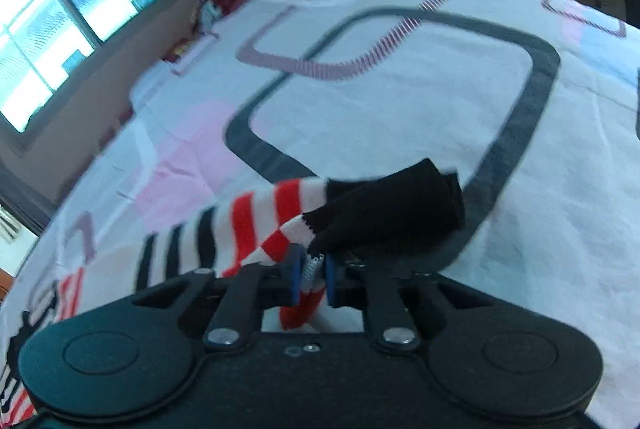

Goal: Fold small clothes
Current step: 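Carry the sleeve across the sweater body with the right tool while the left tool grasps the other cuff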

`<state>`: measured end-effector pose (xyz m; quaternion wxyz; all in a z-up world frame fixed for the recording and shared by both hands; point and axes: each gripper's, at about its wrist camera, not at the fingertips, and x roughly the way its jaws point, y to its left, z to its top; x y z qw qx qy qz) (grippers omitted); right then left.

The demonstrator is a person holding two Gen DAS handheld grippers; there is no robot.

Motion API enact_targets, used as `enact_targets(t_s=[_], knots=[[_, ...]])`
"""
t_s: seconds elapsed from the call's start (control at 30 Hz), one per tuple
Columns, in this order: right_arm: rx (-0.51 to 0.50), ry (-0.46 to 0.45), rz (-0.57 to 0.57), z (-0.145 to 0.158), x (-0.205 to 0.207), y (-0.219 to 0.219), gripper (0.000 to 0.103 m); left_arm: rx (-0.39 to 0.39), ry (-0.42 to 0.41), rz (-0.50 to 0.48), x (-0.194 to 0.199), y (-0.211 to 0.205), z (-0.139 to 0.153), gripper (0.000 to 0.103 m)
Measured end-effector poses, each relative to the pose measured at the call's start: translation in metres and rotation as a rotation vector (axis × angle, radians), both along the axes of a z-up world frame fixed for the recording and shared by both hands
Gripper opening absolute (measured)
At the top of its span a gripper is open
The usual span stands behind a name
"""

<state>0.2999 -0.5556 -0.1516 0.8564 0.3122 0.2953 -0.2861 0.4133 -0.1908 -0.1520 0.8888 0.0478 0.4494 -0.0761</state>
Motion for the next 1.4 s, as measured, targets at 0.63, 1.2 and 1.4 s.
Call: enact_targets(t_s=[0.63,1.2,1.4], knots=[[-0.134,-0.064,0.801,0.029,0.145,0.299,0.009,-0.249,0.063,0.207,0.025,0.192,0.017,0.103],[-0.258,-0.005,0.755,0.037,0.061,0.300,0.038,-0.648,0.223,0.133,0.043,0.167,-0.045,0.040],[-0.257,0.008,0.667,0.028,0.046,0.278,0.039,-0.666,0.168,0.193,0.053,0.156,-0.052,0.040]])
